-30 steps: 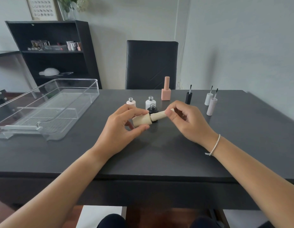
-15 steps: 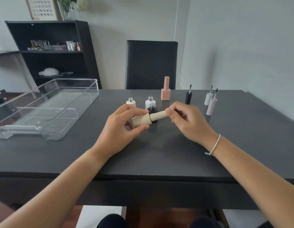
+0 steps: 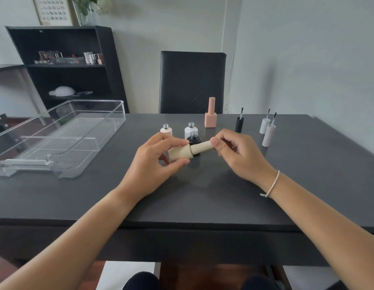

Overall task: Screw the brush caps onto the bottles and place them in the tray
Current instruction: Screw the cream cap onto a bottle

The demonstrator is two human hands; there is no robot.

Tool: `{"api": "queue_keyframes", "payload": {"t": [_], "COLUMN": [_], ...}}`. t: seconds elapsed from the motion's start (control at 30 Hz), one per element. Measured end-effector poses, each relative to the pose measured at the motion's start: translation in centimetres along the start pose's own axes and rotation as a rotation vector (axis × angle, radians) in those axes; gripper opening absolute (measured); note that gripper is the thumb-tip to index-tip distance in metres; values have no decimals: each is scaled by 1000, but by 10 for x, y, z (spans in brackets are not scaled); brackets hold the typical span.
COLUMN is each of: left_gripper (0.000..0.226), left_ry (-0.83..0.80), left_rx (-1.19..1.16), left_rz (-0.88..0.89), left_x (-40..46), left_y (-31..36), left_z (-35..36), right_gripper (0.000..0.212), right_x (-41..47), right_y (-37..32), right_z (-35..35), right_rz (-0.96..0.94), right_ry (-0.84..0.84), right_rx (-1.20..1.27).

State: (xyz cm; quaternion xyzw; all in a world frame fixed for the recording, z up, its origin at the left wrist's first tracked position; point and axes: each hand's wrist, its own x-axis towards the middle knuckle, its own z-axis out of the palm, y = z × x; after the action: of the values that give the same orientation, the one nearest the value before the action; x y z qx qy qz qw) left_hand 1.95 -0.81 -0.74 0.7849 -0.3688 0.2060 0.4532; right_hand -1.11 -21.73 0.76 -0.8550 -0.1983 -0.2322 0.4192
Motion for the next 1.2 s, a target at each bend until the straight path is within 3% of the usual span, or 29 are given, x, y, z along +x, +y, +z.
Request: {"api": "queue_keyframes", "payload": {"t": [0.17,0.27,0.9,1.07,1.2], "left_gripper": [32,31,30,10,12], "left_ry": [-6,-3,-19,73,-18], "left_rx": [3,-2,8,97,274], "left_rz": [1,3,-26,-157,-276], "left_x": [0,0,-1,0,-1], "left_y": [0,0,2,0,-8], "left_z": [0,0,1,-1,2], "right_gripper": [8,2,6,12,9], "right_x": [-2,-3,0,10,29], "right_y": [1,1,-2,-2,-4], "right_z": [-2,-2,-1,-15,-31], "right_rz": [-33,-41,-32,14,10], "right_ry": [-15,-18,50,190,246], "right_rx": [41,25,51,130,26]}}
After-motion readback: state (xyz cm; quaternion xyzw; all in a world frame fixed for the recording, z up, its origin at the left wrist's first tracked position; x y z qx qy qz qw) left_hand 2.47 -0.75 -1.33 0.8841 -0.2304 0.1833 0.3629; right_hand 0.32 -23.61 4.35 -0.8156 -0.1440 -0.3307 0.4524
